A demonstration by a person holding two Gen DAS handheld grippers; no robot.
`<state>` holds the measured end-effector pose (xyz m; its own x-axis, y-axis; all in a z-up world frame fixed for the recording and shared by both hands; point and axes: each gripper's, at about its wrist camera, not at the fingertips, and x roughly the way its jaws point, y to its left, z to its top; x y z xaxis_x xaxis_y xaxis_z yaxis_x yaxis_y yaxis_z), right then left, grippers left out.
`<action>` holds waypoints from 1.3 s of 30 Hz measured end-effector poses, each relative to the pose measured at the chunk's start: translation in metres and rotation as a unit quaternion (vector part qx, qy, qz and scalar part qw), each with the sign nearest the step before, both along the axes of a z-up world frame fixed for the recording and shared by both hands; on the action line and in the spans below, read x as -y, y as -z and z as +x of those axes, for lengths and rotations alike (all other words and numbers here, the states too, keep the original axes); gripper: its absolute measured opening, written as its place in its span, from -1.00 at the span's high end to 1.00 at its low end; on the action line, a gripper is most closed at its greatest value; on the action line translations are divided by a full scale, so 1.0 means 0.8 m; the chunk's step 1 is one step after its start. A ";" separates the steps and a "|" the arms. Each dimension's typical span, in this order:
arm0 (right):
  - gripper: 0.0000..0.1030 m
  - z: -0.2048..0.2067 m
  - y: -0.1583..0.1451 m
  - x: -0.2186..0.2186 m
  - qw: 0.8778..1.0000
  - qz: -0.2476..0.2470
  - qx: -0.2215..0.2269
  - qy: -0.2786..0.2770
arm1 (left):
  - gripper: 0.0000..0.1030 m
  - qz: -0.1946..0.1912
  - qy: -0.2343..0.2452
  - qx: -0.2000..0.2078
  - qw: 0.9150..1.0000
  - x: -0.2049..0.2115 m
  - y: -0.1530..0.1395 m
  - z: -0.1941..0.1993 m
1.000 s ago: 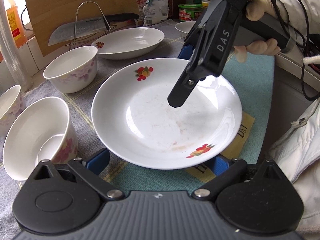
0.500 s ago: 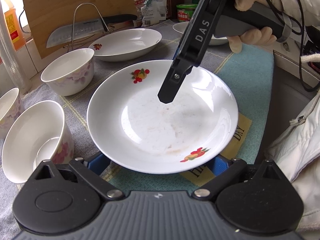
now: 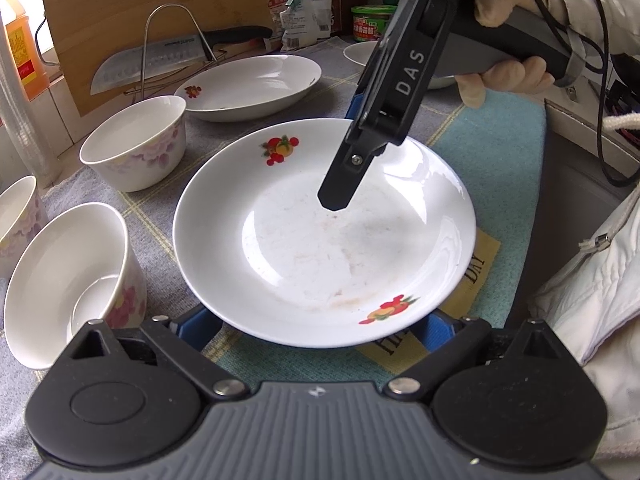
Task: Organize plates and bowls
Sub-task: 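Close the right tool on the large plate's rim and lift it, then carry the large plate with the right tool toward the stained plate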
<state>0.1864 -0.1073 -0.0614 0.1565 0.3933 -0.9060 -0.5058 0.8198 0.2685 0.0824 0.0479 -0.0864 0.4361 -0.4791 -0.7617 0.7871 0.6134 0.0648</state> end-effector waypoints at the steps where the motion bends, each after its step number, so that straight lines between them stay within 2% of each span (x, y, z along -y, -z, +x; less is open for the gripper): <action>1: -0.72 -0.001 0.000 0.000 1.000 -0.001 0.001 -0.001 | -0.91 0.000 0.000 0.000 1.000 0.000 0.000 0.000; 18: -0.73 -0.007 -0.019 0.025 1.000 0.004 0.017 0.008 | -0.91 -0.003 0.008 0.003 1.000 0.012 -0.013 0.004; 39: -0.73 0.000 -0.048 0.081 0.999 0.005 0.041 0.031 | -0.91 -0.007 0.024 0.005 1.000 0.061 -0.031 0.026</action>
